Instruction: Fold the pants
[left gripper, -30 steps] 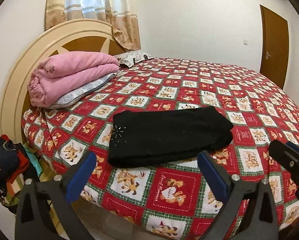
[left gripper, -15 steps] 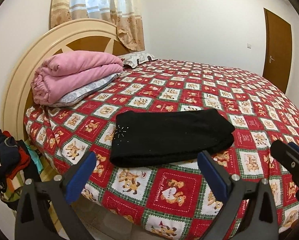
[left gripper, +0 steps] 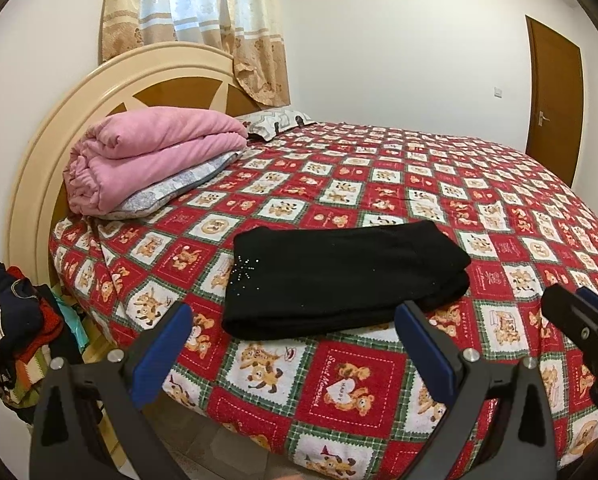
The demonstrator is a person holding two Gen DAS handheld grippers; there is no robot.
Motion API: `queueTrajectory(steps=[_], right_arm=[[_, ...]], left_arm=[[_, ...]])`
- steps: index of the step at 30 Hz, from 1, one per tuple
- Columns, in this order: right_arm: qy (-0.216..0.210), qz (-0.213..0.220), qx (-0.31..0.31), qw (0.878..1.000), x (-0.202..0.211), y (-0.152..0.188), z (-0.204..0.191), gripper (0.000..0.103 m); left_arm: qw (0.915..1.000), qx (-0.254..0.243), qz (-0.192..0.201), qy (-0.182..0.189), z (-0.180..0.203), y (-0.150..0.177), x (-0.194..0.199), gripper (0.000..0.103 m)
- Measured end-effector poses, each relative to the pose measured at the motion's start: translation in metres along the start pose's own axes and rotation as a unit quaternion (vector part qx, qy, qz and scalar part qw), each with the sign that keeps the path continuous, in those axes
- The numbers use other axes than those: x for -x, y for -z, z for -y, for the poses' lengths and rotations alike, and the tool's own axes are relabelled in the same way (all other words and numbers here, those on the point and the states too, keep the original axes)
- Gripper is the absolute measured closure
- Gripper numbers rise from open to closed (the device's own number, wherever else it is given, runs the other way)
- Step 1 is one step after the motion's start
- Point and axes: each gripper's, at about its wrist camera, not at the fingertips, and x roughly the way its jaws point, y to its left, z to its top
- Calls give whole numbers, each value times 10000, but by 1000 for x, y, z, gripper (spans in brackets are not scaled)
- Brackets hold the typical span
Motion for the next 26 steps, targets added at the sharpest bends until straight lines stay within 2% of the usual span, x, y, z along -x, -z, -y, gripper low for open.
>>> queueTrajectory(steps=[12,26], right_arm=[[12,-26,12,10000,-1,2,0,35],[60,-62,-48,10000,-2,3,2,35]], left_arm=[[10000,-1,26,-76,-1,-1,0,0],[10000,-9,28,50,0,0,0,0]])
